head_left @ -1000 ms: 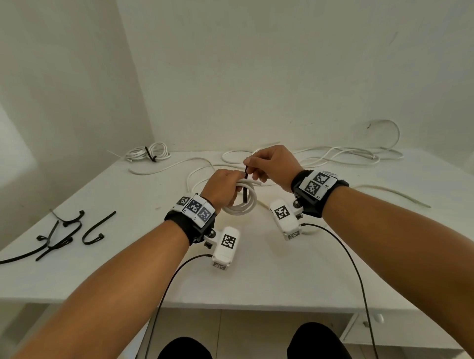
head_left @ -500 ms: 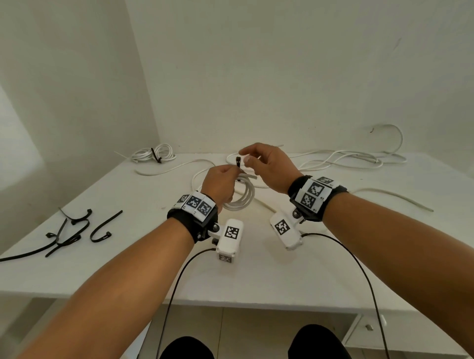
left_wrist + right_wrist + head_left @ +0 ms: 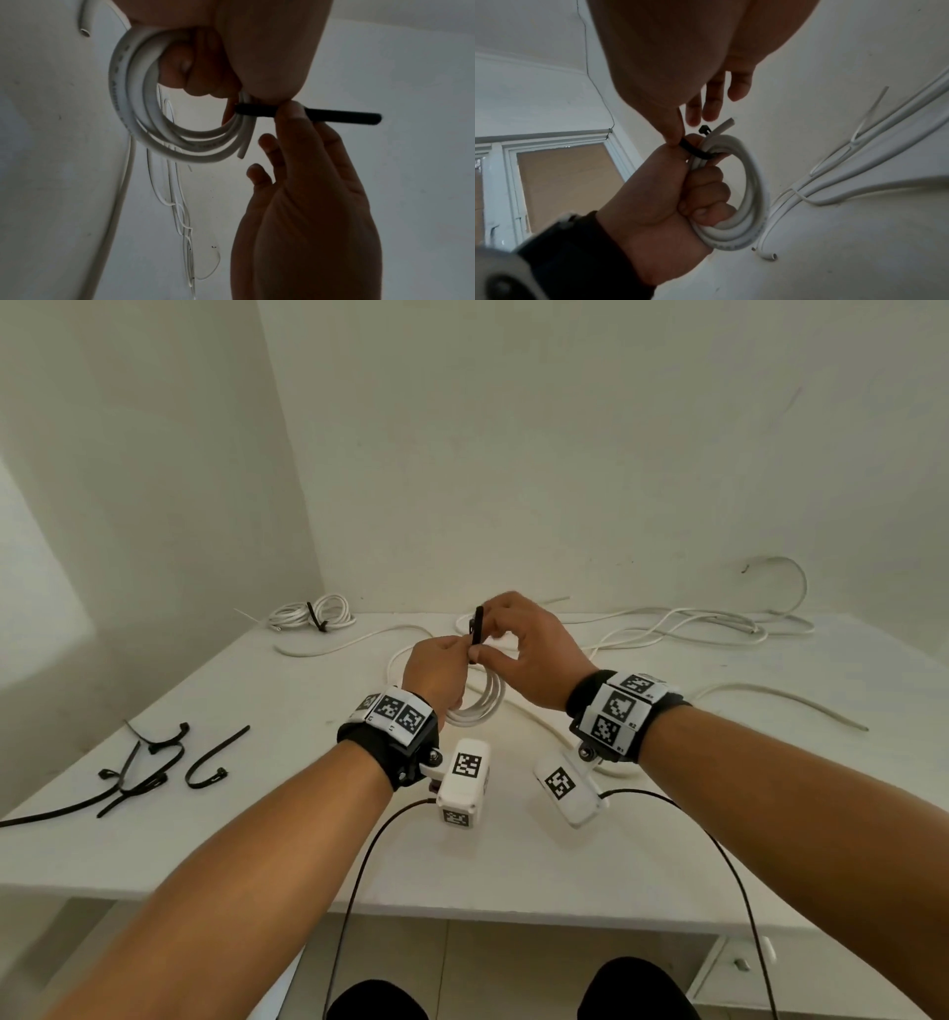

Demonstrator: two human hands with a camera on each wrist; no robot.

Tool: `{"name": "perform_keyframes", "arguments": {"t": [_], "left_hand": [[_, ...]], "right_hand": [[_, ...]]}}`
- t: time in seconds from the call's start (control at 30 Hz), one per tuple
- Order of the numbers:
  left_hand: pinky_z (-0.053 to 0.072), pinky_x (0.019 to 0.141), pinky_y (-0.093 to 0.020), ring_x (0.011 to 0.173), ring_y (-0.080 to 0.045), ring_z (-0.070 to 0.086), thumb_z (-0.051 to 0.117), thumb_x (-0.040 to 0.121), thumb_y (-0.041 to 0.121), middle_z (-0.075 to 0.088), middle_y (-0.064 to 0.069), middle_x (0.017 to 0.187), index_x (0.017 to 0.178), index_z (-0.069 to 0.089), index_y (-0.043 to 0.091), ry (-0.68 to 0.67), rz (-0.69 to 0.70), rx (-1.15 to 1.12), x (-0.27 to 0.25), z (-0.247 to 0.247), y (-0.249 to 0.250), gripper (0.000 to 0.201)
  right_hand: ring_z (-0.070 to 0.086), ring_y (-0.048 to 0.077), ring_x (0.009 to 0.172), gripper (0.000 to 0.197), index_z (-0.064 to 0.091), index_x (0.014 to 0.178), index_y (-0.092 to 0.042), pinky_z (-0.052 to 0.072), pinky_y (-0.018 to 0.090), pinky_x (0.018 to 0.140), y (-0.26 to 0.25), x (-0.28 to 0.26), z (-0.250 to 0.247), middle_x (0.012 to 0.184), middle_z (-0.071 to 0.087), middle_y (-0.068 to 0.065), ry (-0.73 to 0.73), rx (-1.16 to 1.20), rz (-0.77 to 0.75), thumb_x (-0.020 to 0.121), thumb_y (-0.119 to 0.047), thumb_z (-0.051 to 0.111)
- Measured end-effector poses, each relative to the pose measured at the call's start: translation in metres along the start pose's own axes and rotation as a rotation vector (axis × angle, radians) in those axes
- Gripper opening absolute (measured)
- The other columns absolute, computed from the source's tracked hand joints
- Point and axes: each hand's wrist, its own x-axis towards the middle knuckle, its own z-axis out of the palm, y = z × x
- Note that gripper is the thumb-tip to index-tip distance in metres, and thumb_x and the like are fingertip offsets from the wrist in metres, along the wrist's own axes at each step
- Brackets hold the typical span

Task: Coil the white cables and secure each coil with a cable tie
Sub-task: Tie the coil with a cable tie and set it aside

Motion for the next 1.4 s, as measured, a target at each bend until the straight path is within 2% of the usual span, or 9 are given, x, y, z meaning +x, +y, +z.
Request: {"name": "perform_keyframes", "arguments": {"t": [0.07,0.27,0.47,0.6,0.77,0.97,1.1,1.17,1.4], "left_hand": [[0.025,0.044,-0.024,0.043,-0.018,0.031,0.049,0.096,0.018,0.037,-0.003,0.052,0.064,0.059,0.018,-0.029,0.015,-0.008,0.0,-0.001,0.0,0.034],[0.024,0.044,-0.024,0.041,-0.016,0.029,0.048,0.097,0.015,0.035,0.0,0.048,0.069,0.061,0.012,-0.146,0.05,-0.02,-0.001,-0.007,-0.002,0.031],[0.024,0.042,-0.023,0.041,-0.015,0.029,0.053,0.098,0.024,0.04,-0.003,0.054,0.094,0.074,0.009,-0.226,0.103,0.027,0.0,-0.008,-0.002,0.026],[0.023,0.044,-0.024,0.042,-0.015,0.028,0.053,0.099,0.022,0.044,0.003,0.048,0.094,0.075,0.011,-0.243,0.106,0.036,0.0,-0.007,-0.008,0.025],[0.026,0.044,-0.024,0.042,-0.015,0.031,0.057,0.096,0.02,0.05,0.006,0.049,0.092,0.076,0.013,-0.119,0.113,-0.013,0.002,-0.006,-0.008,0.021],[0.03,0.049,-0.025,0.04,-0.008,0.037,0.06,0.092,0.018,0.046,0.013,0.039,0.084,0.076,0.013,0.025,0.144,-0.026,0.007,-0.011,0.002,0.018],[0.04,0.055,-0.022,0.05,0.0,0.052,0.061,0.091,0.017,0.071,0.008,0.071,0.087,0.078,0.02,0.096,0.218,0.003,0.007,-0.013,0.008,0.018],[0.044,0.063,-0.021,0.067,-0.009,0.059,0.062,0.089,0.019,0.076,0.0,0.084,0.083,0.078,0.021,0.112,0.261,0.036,0.006,-0.014,0.009,0.017],[0.052,0.067,-0.04,0.074,-0.036,0.064,0.058,0.079,0.03,0.074,-0.01,0.073,0.075,0.077,0.016,0.072,0.355,0.109,0.005,-0.013,0.01,0.025]], "right_hand": [[0.059,0.004,0.103,0.008,0.071,0.091,-0.019,0.041,0.015,0.082,-0.001,0.001,-0.002,0.126,0.06,-0.009,0.008,0.043,0.092,0.086,-0.025,0.074],[0.069,-0.003,0.086,0.009,0.078,0.091,-0.012,0.048,0.009,0.077,-0.005,0.004,-0.013,0.099,0.075,-0.011,-0.046,0.237,0.282,0.085,-0.017,0.075],[0.065,0.045,0.089,0.016,0.076,0.07,-0.018,0.054,0.051,0.084,-0.002,0.005,-0.013,0.089,0.074,0.019,-0.014,0.29,0.411,0.075,-0.033,0.075],[0.048,0.024,0.068,0.02,0.075,0.071,-0.014,0.041,0.036,0.068,-0.001,0.005,-0.014,0.088,0.067,0.032,-0.036,0.292,0.476,0.076,-0.033,0.076],[0.058,0.01,0.073,0.022,0.071,0.078,-0.01,0.042,0.024,0.067,-0.003,0.001,-0.009,0.088,0.073,0.011,0.009,0.374,0.464,0.092,-0.027,0.066],[0.041,0.012,0.059,0.023,0.07,0.083,-0.011,0.035,0.022,0.052,-0.02,0.001,-0.004,0.077,0.066,-0.003,0.073,0.67,0.482,0.099,-0.018,0.055],[0.028,0.01,0.05,0.031,0.064,0.078,-0.008,0.026,0.022,0.046,-0.023,0.004,-0.009,0.07,0.045,-0.004,-0.023,0.737,0.595,0.101,-0.026,0.053],[0.025,0.011,0.05,0.031,0.062,0.074,-0.008,0.019,0.024,0.046,-0.023,0.005,-0.01,0.071,0.042,-0.001,-0.106,0.743,0.635,0.099,-0.024,0.053],[0.022,0.012,0.052,0.032,0.06,0.071,-0.009,0.014,0.028,0.048,-0.021,0.009,-0.011,0.069,0.039,0.001,-0.198,0.685,0.667,0.098,-0.023,0.051]]}}
